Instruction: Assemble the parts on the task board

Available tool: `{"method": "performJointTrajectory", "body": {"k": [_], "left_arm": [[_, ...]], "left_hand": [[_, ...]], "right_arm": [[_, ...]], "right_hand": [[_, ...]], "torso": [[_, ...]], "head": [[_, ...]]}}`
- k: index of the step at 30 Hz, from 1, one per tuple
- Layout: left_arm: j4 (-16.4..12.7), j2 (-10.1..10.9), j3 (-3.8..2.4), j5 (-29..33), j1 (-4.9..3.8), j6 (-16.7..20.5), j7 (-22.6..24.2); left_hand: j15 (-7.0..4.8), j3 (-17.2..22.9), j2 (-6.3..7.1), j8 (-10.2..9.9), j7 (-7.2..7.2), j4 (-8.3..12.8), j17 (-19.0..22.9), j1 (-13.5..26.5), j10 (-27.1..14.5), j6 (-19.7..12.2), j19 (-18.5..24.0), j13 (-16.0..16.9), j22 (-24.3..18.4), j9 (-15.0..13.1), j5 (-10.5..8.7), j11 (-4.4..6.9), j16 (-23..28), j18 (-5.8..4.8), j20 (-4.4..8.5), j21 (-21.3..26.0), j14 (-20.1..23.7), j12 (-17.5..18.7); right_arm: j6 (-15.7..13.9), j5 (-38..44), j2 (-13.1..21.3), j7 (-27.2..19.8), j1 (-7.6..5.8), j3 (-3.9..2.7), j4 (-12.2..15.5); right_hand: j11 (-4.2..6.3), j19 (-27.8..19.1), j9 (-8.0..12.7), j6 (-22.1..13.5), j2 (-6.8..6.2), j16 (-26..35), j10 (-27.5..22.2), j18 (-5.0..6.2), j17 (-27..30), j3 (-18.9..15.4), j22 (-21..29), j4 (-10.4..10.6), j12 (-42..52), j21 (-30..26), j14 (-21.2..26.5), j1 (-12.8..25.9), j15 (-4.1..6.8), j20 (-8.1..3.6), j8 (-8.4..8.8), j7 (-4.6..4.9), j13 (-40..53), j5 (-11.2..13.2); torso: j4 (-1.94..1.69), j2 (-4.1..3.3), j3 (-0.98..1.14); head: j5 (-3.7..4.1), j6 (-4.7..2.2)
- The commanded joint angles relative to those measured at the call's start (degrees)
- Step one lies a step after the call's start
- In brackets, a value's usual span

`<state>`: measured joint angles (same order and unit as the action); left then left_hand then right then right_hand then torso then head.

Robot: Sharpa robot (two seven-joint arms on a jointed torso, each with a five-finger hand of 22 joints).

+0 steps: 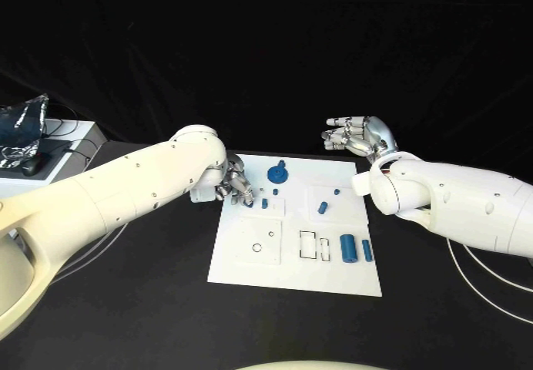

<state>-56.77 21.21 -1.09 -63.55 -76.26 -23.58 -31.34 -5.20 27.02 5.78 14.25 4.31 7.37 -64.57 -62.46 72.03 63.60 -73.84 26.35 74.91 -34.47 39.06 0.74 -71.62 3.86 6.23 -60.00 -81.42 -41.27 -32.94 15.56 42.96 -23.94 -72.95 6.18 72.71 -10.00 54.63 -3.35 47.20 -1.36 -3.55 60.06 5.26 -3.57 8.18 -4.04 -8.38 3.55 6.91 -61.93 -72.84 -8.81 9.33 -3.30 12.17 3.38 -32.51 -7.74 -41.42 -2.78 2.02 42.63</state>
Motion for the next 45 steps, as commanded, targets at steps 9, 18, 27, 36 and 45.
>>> {"method": "performJointTrajectory", "body": {"k": [9, 18, 27, 36, 45], "left_arm": [[0.9, -0.3, 0.15, 1.6, 0.13, -2.7, -1.7], [2.1, -1.1, 0.17, 2.1, 0.15, -2.1, -2.0], [2.9, -1.6, 0.21, 3.4, 0.16, -1.1, -2.4], [3.2, -1.8, 0.24, 4.9, 0.16, -1.8, -2.7], [3.4, -2.0, 0.26, 5.7, 0.16, -0.7, -2.7]], "left_hand": [[-0.21, 3.5, -1.0, -0.1, -2.45, 3.3, -0.2, -0.8, 3.0, 2.8, 0.1, 0.0, 4.6, -0.3, 0.26, 2.46, -0.3, -0.77, 0.13, 0.2, -0.3, 0.2], [-0.27, 3.6, -1.64, -0.4, -2.45, 4.0, -0.5, 0.2, 3.0, 2.9, 0.1, 0.2, 4.5, -0.6, 0.15, 2.49, 0.0, -0.71, 0.16, 0.3, -0.4, 0.2], [-0.25, 1.9, -3.43, -0.4, -2.66, 4.5, -1.0, 1.2, 3.2, 2.7, 0.1, 0.3, 4.3, -1.2, -0.43, 2.53, 0.0, -0.66, -0.01, 0.5, -0.5, 0.0], [-0.17, -2.6, -3.45, -0.6, -2.94, 3.2, -2.2, -1.2, 3.9, 3.2, 0.0, 0.2, 4.3, -1.0, -0.63, 2.61, -0.7, -0.8, -0.18, 0.2, -0.7, 0.2], [-0.17, -6.7, -5.73, -0.9, -3.57, 1.5, -3.4, -1.6, 5.0, 4.0, -0.5, 0.4, 4.5, -0.7, -3.09, 2.78, -1.4, -1.01, -0.32, -0.6, -1.0, -0.2]], "right_arm": [[0.9, 0.1, -0.1, -0.5, 0.01, -0.01, 0.0], [0.8, 0.1, -0.2, -0.5, 0.01, -0.01, 0.1], [0.9, 0.2, -0.3, -0.5, 0.01, -0.01, 0.0], [1.0, 0.2, -0.3, -0.5, 0.01, -0.01, 0.0], [1.1, 0.3, -0.3, -0.5, 0.01, -0.01, 0.0]], "right_hand": [[0.24, -0.5, 0.0, 0.4, -0.07, 0.1, -0.1, -0.28, 0.1, 0.1, 0.0, -0.1, -0.1, 0.0, 0.3, 0.7, 0.22, 0.0, 0.12, 0.68, -0.1, -0.3], [0.24, -0.5, 0.0, 0.4, -0.07, 0.1, -0.1, -0.28, 0.1, 0.1, 0.0, -0.1, -0.1, 0.0, 0.3, 0.7, 0.22, 0.0, 0.12, 0.68, -0.1, -0.3], [0.22, -0.5, 0.0, 0.3, -0.07, 0.1, -0.2, -0.28, 0.1, 0.2, 0.0, -0.2, -0.1, 0.0, 0.3, 0.6, 0.22, 0.01, 0.13, 0.69, -0.1, -0.3], [0.22, -0.7, 0.0, 0.2, -0.09, 0.1, -0.2, -0.39, 0.1, 0.5, 0.0, -0.4, -0.1, -0.1, 0.3, 0.6, 0.21, 0.05, 0.13, 0.71, -0.1, -1.2], [0.21, -0.8, 0.0, 0.2, -0.2, 0.1, -0.2, -0.44, 0.1, 0.7, 0.0, -0.6, -0.1, -0.1, 0.4, 0.7, 0.2, 0.01, 0.13, 0.71, -0.1, -2.4]], "torso": [[0.0, -0.06, -0.02], [0.13, -0.21, 0.02], [-0.01, -0.06, 0.03], [0.05, -0.01, 0.06], [-0.01, 0.0, 0.02]], "head": [[-0.14, -0.01], [-0.15, -0.11], [-0.01, 0.14], [-0.11, 0.18], [-0.1, 0.13]]}}
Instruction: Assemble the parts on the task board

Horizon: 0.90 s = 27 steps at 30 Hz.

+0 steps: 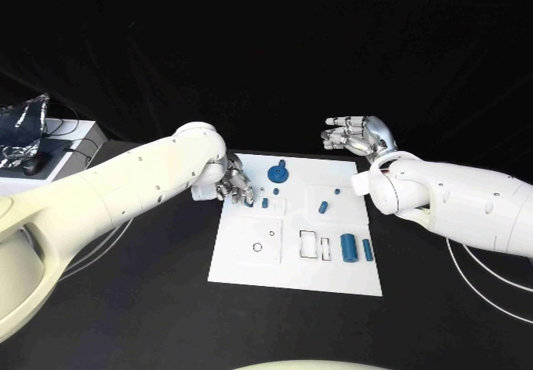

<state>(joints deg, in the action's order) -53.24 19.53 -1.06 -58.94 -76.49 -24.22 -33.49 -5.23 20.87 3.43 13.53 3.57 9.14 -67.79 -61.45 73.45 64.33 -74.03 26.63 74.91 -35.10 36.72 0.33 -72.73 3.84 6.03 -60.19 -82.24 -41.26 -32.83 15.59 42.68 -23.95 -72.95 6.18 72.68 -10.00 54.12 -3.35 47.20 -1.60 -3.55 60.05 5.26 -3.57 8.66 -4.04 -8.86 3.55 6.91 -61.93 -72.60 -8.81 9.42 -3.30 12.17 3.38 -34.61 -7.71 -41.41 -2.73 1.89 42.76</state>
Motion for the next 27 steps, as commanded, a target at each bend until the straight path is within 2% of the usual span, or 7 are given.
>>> {"method": "performJointTrajectory", "body": {"k": [1, 3, 6, 13, 23, 27], "left_arm": [[-0.1, -0.3, 0.24, 1.2, 0.4, 0.2, -0.5], [-0.1, -0.4, 0.24, 1.3, 0.4, 0.8, -0.5], [-0.1, -0.4, 0.24, 1.3, 0.4, 1.6, -0.4], [-0.1, -0.4, 0.24, 1.2, 0.4, 2.7, -0.3], [-0.2, -0.6, 0.28, 1.4, 0.44, 2.2, -0.1], [-0.6, -0.5, 0.3, 0.8, 0.47, 2.2, 0.1]], "left_hand": [[-0.14, -0.9, -3.5, -0.3, -2.82, -0.3, -0.2, -2.8, 3.6, 3.4, -0.3, 0.1, 4.5, 0.1, -0.81, 3.17, -0.3, -1.0, -0.12, -0.4, -0.1, -0.1], [-0.14, -1.3, -3.97, -0.5, -2.89, -0.6, -0.3, -2.8, 3.7, 3.6, -0.4, 0.1, 4.5, 0.2, -1.81, 3.2, -0.4, -1.02, -0.13, -0.5, -0.2, -0.1], [-0.16, -1.6, -4.79, -0.4, -3.15, -1.4, -0.5, -2.5, 3.8, 3.9, -0.5, 0.2, 4.6, 0.2, -5.13, 3.27, -0.5, -1.06, -0.16, -0.7, -0.3, -0.3], [-0.19, -1.4, -5.23, -0.2, -3.14, -1.8, -0.6, -2.6, 3.7, 3.8, -0.6, 0.5, 4.6, 0.1, -5.44, 3.27, -0.5, -1.09, -0.11, -0.8, -0.3, -0.4], [-0.16, -1.3, -5.25, 0.2, -3.37, -2.1, -1.1, -2.4, 4.0, 4.2, -0.7, 0.7, 4.7, -0.1, -5.64, 3.34, -0.9, -1.14, -0.18, -1.0, -0.4, -0.6], [-0.16, -0.2, -4.83, 0.5, -3.36, -1.8, -1.4, -2.4, 4.3, 4.1, -0.7, 0.8, 4.7, -0.1, -5.35, 3.33, -1.2, -1.22, -0.14, -1.1, -0.4, -0.4]], "right_arm": [[1.0, 0.3, 0.0, -0.5, 0.01, -0.01, 0.0], [1.0, 0.3, 0.0, -0.5, 0.01, -0.01, 0.0], [1.1, 0.3, 0.0, -0.5, 0.01, -0.01, 0.0], [1.2, 0.5, 0.0, -0.5, 0.03, -0.01, 0.0], [1.4, 0.6, -0.1, -0.4, 0.08, -0.01, -0.1], [1.5, 0.7, -0.1, -0.4, 0.11, -0.01, -0.1]], "right_hand": [[0.21, -0.3, 0.0, 0.2, 0.04, 0.1, -0.2, -0.44, 0.1, 0.2, 0.0, -0.1, -0.1, -0.1, 0.4, 0.5, 0.2, -0.09, 0.13, 0.71, -0.1, -0.3], [0.2, -0.3, 0.0, 0.2, 0.04, 0.1, -0.2, -0.45, 0.1, 0.3, 0.0, -0.1, -0.1, -0.1, 0.3, 0.5, 0.21, -0.09, 0.13, 0.71, -0.1, -0.4], [0.2, -0.4, 0.0, 0.1, 0.02, 0.1, -0.2, -0.52, 0.1, 0.4, 0.0, -0.2, -0.1, -0.1, 0.4, 0.5, 0.21, -0.06, 0.14, 0.74, -0.1, -0.5], [0.2, -0.4, 0.0, 0.1, -0.01, 0.1, -0.2, -0.56, 0.1, 0.6, 0.0, -0.3, -0.1, -0.1, 0.4, 0.6, 0.22, -0.08, 0.15, 0.74, -0.1, -0.5], [0.21, -0.6, 0.0, 0.1, 0.02, 0.1, -0.2, -0.65, 0.1, 0.8, 0.0, -0.5, -0.1, -0.2, 0.4, 0.6, 0.22, -0.06, 0.13, 0.73, -0.1, -0.6], [0.21, -0.6, 0.0, 0.1, 0.02, 0.1, -0.2, -0.65, 0.1, 0.8, 0.0, -0.5, -0.1, -0.2, 0.4, 0.6, 0.22, -0.06, 0.13, 0.73, -0.1, -0.6]], "torso": [[-0.04, -0.03, -0.03], [-0.04, -0.03, -0.03], [0.0, -0.03, -0.03], [-0.03, -0.05, -0.02], [0.01, -0.03, -0.03], [0.02, -0.02, -0.04]], "head": [[0.04, -0.02], [0.04, -0.02], [0.0, -0.07], [0.0, -0.1], [0.0, 0.01], [0.02, 0.06]]}}
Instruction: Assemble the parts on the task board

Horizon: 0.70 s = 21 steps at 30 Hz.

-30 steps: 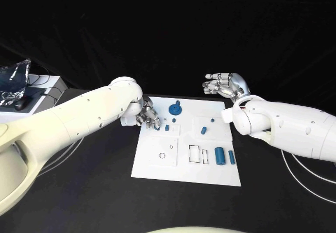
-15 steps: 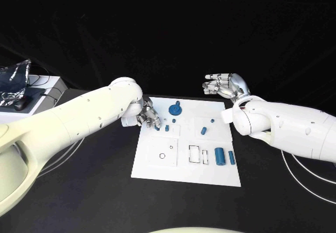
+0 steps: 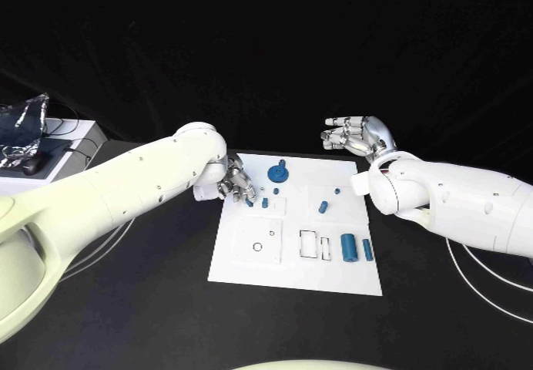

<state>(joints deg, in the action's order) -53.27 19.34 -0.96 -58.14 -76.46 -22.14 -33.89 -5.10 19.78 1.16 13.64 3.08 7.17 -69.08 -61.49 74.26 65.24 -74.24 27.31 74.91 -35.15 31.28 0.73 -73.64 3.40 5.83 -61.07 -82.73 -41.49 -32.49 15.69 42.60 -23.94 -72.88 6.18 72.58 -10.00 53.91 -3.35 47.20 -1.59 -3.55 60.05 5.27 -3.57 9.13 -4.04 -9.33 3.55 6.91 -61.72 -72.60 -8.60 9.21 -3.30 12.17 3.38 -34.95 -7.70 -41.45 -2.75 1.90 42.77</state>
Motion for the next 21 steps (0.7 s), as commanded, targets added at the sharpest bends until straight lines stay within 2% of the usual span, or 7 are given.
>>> {"method": "performJointTrajectory", "body": {"k": [1, 6, 21], "left_arm": [[-0.7, -0.2, 0.21, -0.1, 0.45, 0.1, 0.5], [-1.9, 0.3, 0.24, -0.7, 0.55, 0.7, 0.7], [-4.6, 1.7, 0.37, -2.6, 1.19, 4.0, 0.6]], "left_hand": [[-0.28, 1.3, -2.37, 0.5, -2.89, 0.3, -0.2, -2.4, 3.6, 3.3, -0.5, 0.1, 4.7, -0.1, 0.15, 2.97, -0.4, -0.8, 0.1, -0.2, 0.0, 0.0], [-0.31, 3.0, -1.75, 1.0, -2.91, 0.4, -0.4, -2.0, 3.9, 3.2, -0.6, 0.2, 4.8, -0.2, 0.24, 3.06, -0.5, -0.96, 0.3, -0.5, 0.0, 0.3], [-0.4, 3.2, -1.29, 1.6, -3.14, 0.4, -0.3, -1.6, 4.3, 3.3, -1.0, 0.2, 4.9, -0.3, 0.64, 3.16, -0.5, -1.03, 0.36, -1.0, -0.1, 0.5]], "right_arm": [[1.1, 0.6, 0.0, -0.4, 0.04, -0.01, 0.0], [1.2, 0.6, 0.1, -0.4, 0.07, -0.01, 0.1], [1.2, 0.6, 0.3, -0.4, 0.21, -0.01, 0.2]], "right_hand": [[0.2, -0.4, 0.0, 0.1, 0.01, 0.1, -0.2, -0.66, 0.1, 0.3, 0.0, 0.0, -0.1, -0.2, 0.2, 0.6, 0.01, 0.15, 0.13, 0.73, -0.1, -0.3], [0.19, -0.5, 0.0, 0.1, -0.01, 0.1, -0.3, -0.71, 0.1, 0.3, 0.0, 0.0, -0.1, -0.2, 0.2, 0.7, -0.01, 0.14, 0.13, 0.75, -0.1, -0.3], [0.19, -0.6, 0.0, 0.0, 0.02, 0.1, -0.3, -0.79, 0.1, 0.2, 0.0, -0.1, -0.1, -0.2, 0.2, 0.8, -0.01, 0.13, 0.14, 0.74, -0.1, -0.4]], "torso": [[0.01, 0.02, -0.01], [-0.07, 0.08, -0.02], [-0.06, 0.07, -0.06]], "head": [[0.01, 0.05], [0.06, 0.05], [-0.12, -0.05]]}}
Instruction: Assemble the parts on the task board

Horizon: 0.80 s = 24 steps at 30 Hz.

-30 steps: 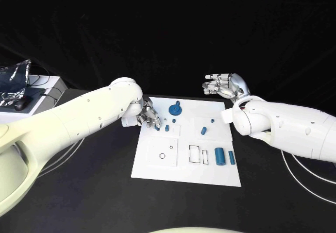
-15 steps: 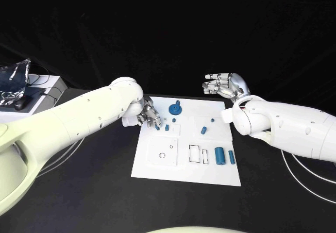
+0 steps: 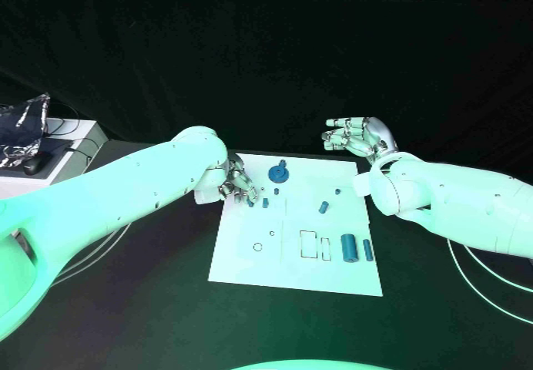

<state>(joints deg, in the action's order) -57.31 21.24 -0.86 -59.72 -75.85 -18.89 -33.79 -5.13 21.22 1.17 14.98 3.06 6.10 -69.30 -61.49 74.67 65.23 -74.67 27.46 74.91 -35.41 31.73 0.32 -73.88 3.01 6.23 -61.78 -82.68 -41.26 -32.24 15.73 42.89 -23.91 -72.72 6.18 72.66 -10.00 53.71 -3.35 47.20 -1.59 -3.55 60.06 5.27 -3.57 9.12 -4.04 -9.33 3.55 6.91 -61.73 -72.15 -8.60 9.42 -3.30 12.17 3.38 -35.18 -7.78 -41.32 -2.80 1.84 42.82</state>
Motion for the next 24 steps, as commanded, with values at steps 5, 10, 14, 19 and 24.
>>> {"method": "performJointTrajectory", "body": {"k": [5, 10, 14, 19, 24], "left_arm": [[-0.7, 0.0, 0.34, -2.1, 0.65, 1.5, 0.5], [-0.7, 0.2, 0.4, -2.7, 0.69, 1.4, 0.3], [-0.8, 0.4, 0.43, -3.4, 0.71, 1.6, 0.1], [-0.9, 0.6, 0.45, -3.8, 0.72, 1.8, -0.1], [-1.4, 0.8, 0.45, -3.7, 0.75, 1.7, -0.2]], "left_hand": [[-0.42, 2.4, -1.2, 0.7, -3.13, 1.6, -0.1, -1.6, 4.1, 3.2, -0.7, -0.1, 5.0, 0.0, 0.23, 3.61, -0.3, -0.72, 0.08, -0.6, -0.1, 0.5], [-0.46, 3.7, -0.72, 1.3, -3.14, 1.7, -0.2, -1.4, 4.2, 3.1, -0.9, -0.1, 5.1, 0.0, 0.37, 3.66, -0.4, -0.83, 0.22, -0.9, -0.1, 0.6], [-0.5, 4.8, -0.35, 1.9, -3.19, 1.7, -0.2, -1.2, 4.4, 2.9, -1.0, -0.1, 5.2, 0.0, 0.38, 3.71, -0.6, -0.95, 0.33, -1.2, -0.1, 0.6], [-0.54, 5.4, -0.17, 2.2, -3.22, 1.8, -0.3, -1.0, 4.5, 2.9, -1.1, -0.1, 5.2, 0.0, 0.46, 3.76, -0.7, -1.03, 0.43, -1.4, -0.2, 0.6], [-0.57, 5.6, -0.16, 2.3, -3.22, 1.8, -0.3, -1.0, 4.5, 2.8, -1.2, -0.1, 5.3, 0.0, 0.51, 3.78, -0.7, -1.05, 0.47, -1.5, -0.2, 0.6]], "right_arm": [[1.0, 0.5, 0.0, -0.5, 0.09, -0.01, 0.1], [1.0, 0.5, 0.0, -0.5, 0.12, -0.01, 0.1], [1.0, 0.5, 0.0, -0.5, 0.14, -0.01, 0.1], [1.0, 0.5, 0.1, -0.5, 0.16, -0.01, 0.2], [1.0, 0.5, 0.1, -0.5, 0.17, -0.01, 0.2]], "right_hand": [[0.19, -0.4, 0.0, 0.0, 0.02, 0.1, -0.3, -0.79, 0.1, 0.2, 0.0, -0.1, -0.1, -0.2, 0.2, 0.4, -0.01, -0.08, 0.14, 0.74, -0.1, -0.2], [0.19, -0.4, 0.0, 0.0, 0.02, 0.1, -0.3, -0.79, 0.1, 0.2, 0.0, -0.1, -0.1, -0.2, 0.2, 0.4, -0.01, -0.08, 0.14, 0.74, -0.1, -0.2], [0.19, -0.4, 0.0, 0.0, 0.02, 0.1, -0.3, -0.79, 0.1, 0.2, 0.0, -0.1, -0.1, -0.2, 0.2, 0.4, -0.01, -0.08, 0.14, 0.74, -0.1, -0.2], [0.19, -0.4, 0.0, 0.0, 0.02, 0.1, -0.3, -0.79, 0.1, 0.2, 0.0, -0.1, -0.1, -0.2, 0.2, 0.4, -0.01, -0.08, 0.14, 0.74, -0.1, -0.2], [0.19, -0.4, 0.0, 0.0, 0.02, 0.1, -0.3, -0.79, 0.1, 0.2, 0.0, -0.1, -0.1, -0.2, 0.2, 0.4, -0.01, -0.08, 0.14, 0.74, -0.1, -0.2]], "torso": [[0.02, -0.04, -0.02], [0.01, -0.11, -0.01], [0.03, -0.1, -0.01], [0.05, -0.15, 0.0], [0.03, -0.1, 0.0]], "head": [[-0.09, -0.12], [-0.17, -0.05], [-0.19, -0.02], [-0.24, 0.05], [-0.18, 0.1]]}}
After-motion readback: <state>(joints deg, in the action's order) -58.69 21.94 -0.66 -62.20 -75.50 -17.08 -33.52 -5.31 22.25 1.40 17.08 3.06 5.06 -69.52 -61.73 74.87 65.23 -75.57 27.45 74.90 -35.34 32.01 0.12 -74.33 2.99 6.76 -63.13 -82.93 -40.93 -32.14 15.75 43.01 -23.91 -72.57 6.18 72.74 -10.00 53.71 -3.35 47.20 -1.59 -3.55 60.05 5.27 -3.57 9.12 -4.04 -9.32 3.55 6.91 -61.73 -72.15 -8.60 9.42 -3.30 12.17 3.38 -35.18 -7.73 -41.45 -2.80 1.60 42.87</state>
